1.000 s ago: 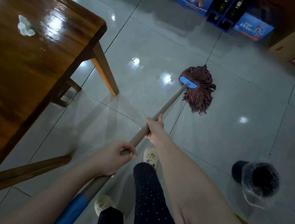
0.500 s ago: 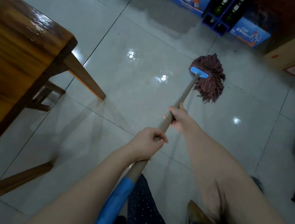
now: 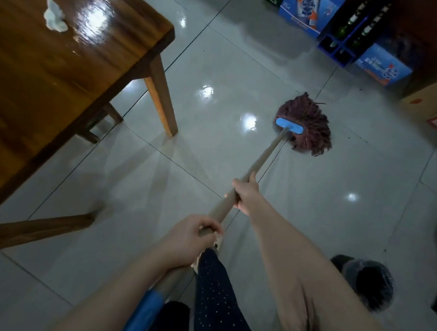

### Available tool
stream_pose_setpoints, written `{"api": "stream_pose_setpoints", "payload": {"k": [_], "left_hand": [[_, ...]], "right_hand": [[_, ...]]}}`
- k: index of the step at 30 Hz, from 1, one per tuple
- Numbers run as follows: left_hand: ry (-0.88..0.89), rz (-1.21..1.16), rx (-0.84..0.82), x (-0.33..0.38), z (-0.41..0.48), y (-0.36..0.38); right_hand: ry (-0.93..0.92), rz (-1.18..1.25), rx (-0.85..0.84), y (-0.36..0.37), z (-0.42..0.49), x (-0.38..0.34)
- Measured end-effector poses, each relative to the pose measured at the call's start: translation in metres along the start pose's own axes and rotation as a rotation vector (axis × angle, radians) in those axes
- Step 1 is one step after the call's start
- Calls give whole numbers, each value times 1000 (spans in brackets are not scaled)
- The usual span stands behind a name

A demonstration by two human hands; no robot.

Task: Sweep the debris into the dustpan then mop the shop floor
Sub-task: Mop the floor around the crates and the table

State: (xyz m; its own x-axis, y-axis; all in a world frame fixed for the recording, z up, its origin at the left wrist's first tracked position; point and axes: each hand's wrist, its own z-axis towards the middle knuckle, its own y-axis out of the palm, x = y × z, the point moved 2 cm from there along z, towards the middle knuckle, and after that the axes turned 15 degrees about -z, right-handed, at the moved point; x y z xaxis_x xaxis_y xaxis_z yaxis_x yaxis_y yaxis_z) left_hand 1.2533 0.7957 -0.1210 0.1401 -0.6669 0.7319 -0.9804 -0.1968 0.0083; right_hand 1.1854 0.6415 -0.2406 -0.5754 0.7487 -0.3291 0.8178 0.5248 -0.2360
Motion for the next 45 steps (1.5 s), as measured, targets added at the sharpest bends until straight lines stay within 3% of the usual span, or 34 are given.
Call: {"api": "stream_pose_setpoints", "payload": {"k": [12,21,29,40,45], "left_hand": [[-33,-54,156,-127,-143,-65],[-71,-46,182,-126,-139,-81],[-96,-59,181,-73,-56,-75],[-16,-84,170,88,142,-32],[-24,-120,138,135,201,-20]], "right_hand": [[-28,-130,-151,141,-89,107],[-9,-80,-293,154,-92,99],[10,16,-297,118,-33,24],[-56,39,-175,-6,80,-162],[-133,61,-138,-44,116,-213]]}}
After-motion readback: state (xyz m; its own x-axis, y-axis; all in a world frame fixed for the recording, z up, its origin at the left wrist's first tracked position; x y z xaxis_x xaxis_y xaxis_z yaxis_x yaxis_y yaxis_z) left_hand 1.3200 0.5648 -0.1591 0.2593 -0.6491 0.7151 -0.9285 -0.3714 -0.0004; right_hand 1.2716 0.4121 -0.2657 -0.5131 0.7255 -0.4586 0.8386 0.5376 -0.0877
